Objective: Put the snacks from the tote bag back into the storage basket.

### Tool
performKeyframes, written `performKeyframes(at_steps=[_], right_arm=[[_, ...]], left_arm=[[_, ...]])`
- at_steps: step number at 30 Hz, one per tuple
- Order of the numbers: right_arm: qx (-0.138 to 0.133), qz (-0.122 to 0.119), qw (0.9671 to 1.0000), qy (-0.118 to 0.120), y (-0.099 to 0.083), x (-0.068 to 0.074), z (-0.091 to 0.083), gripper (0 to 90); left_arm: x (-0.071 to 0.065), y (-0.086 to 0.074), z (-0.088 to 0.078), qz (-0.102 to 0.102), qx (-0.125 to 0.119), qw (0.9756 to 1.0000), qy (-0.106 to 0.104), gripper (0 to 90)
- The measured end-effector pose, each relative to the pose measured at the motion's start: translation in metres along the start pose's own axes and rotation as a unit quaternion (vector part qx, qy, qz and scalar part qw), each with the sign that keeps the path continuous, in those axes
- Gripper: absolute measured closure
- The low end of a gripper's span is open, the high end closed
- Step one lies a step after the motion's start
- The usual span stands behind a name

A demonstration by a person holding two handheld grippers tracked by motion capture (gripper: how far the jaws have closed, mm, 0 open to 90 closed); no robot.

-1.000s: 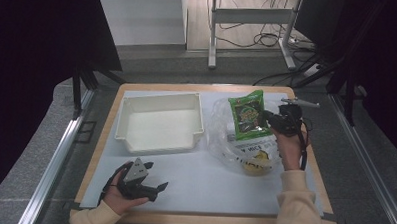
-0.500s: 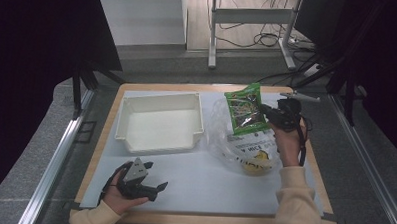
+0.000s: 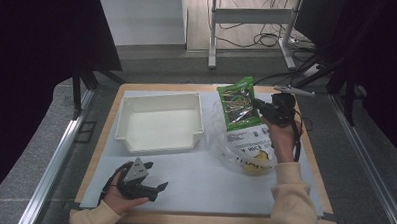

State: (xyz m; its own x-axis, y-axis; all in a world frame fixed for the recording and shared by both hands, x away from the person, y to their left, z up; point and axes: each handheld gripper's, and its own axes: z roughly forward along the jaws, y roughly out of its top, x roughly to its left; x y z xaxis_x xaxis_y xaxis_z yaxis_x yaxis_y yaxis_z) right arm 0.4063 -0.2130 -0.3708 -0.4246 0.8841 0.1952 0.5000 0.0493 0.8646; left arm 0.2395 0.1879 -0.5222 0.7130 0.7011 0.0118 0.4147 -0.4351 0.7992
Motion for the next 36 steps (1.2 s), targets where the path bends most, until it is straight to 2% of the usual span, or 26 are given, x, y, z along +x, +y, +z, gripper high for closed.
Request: performKeyframes(at_steps=[10,25,36], right_arm=[[0.003,-0.015,0.9995,0.026,0.009,0.028,0.021,90.0],[0.02,-0.036,0.9969,0.066,0.014,0.076,0.067,90.0],[0.031,-0.035,0.9951,0.088,0.011,0.099,0.093,90.0]], left_arm=[[0.0,0.0,0.0,0.001,-0.001,1.0,-0.001,14.4],[-0.001,0.0,-0.001,-0.002,-0.006,1.0,-0.002,14.4],[-0.001,0.0,-0.001,-0.002,-0.005,1.0,-0.002,14.4]])
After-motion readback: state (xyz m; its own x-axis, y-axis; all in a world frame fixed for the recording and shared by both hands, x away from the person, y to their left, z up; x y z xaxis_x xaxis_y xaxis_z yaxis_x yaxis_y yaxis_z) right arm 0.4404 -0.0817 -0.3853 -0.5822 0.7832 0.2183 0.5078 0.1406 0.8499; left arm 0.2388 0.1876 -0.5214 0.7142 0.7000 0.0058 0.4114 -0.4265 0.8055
